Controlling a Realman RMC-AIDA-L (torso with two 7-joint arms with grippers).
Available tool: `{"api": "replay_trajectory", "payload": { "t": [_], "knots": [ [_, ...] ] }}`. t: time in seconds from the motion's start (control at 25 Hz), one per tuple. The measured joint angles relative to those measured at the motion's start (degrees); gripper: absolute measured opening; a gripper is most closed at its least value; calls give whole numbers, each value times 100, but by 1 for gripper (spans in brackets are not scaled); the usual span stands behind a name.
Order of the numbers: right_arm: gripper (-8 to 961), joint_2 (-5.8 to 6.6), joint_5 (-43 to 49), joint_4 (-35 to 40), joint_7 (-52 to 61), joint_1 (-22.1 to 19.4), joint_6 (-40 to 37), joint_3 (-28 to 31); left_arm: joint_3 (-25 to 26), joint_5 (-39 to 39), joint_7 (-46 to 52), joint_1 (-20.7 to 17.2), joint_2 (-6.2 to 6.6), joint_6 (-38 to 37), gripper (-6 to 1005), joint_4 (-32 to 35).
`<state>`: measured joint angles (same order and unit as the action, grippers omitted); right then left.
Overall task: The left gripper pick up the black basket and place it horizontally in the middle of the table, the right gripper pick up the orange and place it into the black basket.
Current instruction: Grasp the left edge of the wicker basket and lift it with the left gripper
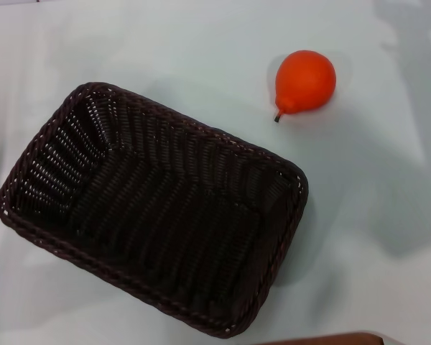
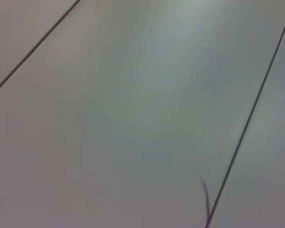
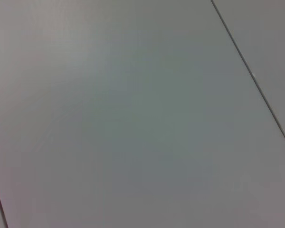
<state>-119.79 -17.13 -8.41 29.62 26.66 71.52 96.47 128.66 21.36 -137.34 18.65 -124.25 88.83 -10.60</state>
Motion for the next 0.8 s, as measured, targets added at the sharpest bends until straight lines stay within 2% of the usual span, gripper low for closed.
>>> {"api": "replay_trajectory", "payload": {
  "t": [0.64, 0.8],
  "knots": [
    [756, -15, -2, 24, 290, -92, 329, -23, 1, -18, 35, -81, 8, 190, 872, -47],
    [759, -10, -1, 38, 290, -91, 327, -40, -192, -5, 119, -109, 40, 213, 870, -87]
  ]
}}
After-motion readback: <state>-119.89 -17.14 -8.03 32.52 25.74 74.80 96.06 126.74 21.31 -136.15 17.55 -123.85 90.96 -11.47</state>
